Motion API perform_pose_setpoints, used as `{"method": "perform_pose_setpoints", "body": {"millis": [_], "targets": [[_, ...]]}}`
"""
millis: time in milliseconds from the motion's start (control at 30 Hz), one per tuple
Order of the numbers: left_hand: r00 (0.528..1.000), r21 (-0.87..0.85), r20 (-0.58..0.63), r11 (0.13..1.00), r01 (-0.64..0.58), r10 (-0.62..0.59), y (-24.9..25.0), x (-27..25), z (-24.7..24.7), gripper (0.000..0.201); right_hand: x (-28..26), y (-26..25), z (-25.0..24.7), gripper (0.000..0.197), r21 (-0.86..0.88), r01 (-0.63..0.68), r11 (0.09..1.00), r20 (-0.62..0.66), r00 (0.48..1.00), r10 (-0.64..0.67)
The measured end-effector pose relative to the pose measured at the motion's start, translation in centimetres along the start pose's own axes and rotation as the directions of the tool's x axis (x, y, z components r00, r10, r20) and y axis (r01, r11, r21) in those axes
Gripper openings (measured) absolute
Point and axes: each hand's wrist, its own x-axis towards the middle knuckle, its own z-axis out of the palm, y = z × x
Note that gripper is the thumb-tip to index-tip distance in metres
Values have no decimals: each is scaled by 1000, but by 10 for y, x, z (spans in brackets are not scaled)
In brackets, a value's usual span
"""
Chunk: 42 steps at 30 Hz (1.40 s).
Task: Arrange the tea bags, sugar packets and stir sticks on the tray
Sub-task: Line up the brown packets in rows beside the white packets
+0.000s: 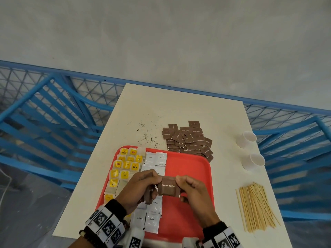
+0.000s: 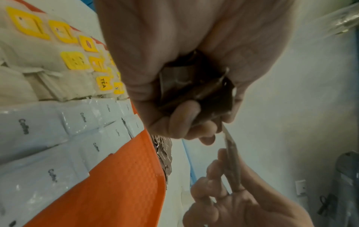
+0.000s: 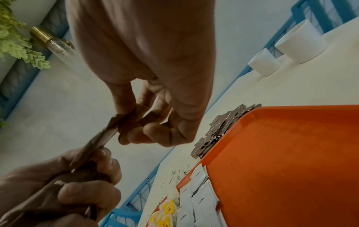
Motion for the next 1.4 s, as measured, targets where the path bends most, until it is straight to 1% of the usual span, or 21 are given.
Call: {"method": "perform_pose_setpoints", "body": {"millis": [100,167,233,300,367,433,467,533,600,667,800,867,967,1033,1133,1200,1233,1300,1333,1367,1400], "targets": [[999,-40,-27,999,31,-32,1,5,3,25,3,3,-4,17,6,-41,999,34,999,40],[997,-18,-43,998,61,-62,-1,9,4,26,7,8,-8,20,-15,-62,998,24,998,62],[991,-34,-89,994,100,-103,-3,11,2,25,15,11,-13,21,-34,-82,996,-21,997,81],[982,-99,-122,986,135,-146,-6,12,-3,22,30,16,-21,18,-45,-111,993,-102,989,106],[974,-175,-102,967,184,-203,-9,9,-8,24,51,28,-30,16,-125,-157,980,-192,973,132],[963,-260,-53,935,242,-265,-15,2,-12,26,76,42,-38,23,-237,-218,947,-251,955,158],[957,-290,-28,918,269,-289,-18,-2,-15,26,89,48,-41,27,-264,-244,933,-268,948,172],[948,-314,-3,900,301,-318,-21,-8,-19,27,112,53,-43,25,-250,-272,929,-290,937,197],[944,-340,-11,889,307,-330,-23,-12,-25,28,132,49,-42,20,-239,-272,932,-299,934,196],[943,-374,-22,878,299,-331,-23,-14,-31,29,149,47,-40,22,-307,-280,910,-306,934,184],[948,-449,-2,847,284,-319,-18,-18,-35,34,171,55,-36,27,-504,-327,800,-329,928,173],[950,-487,9,829,276,-312,-14,-18,-35,40,175,58,-31,26,-544,-344,765,-334,926,179],[953,-518,33,810,275,-302,-10,-16,-36,50,179,57,-27,30,-596,-369,713,-367,915,166],[953,-528,48,803,277,-298,-8,-15,-36,56,176,55,-27,35,-560,-394,729,-412,896,168],[959,-535,70,800,270,-276,-7,-14,-36,62,162,49,-26,34,-547,-366,753,-428,895,125],[961,-532,87,803,269,-264,-5,-12,-34,68,145,41,-23,26,-537,-293,791,-401,914,66],[960,-530,99,803,273,-261,-4,-11,-33,70,133,34,-20,21,-555,-229,800,-352,936,24],[959,-518,131,807,283,-253,-2,-8,-31,74,107,18,-13,16,-574,-44,818,-170,983,-66],[956,-501,146,815,292,-253,-2,-7,-29,76,92,6,-7,16,-541,51,839,-51,994,-93],[953,-479,164,824,303,-255,-2,-5,-27,77,77,-9,0,15,-494,115,862,75,993,-90],[947,-456,188,831,318,-259,-3,-4,-24,77,63,-24,8,15,-472,148,869,187,980,-66]]}}
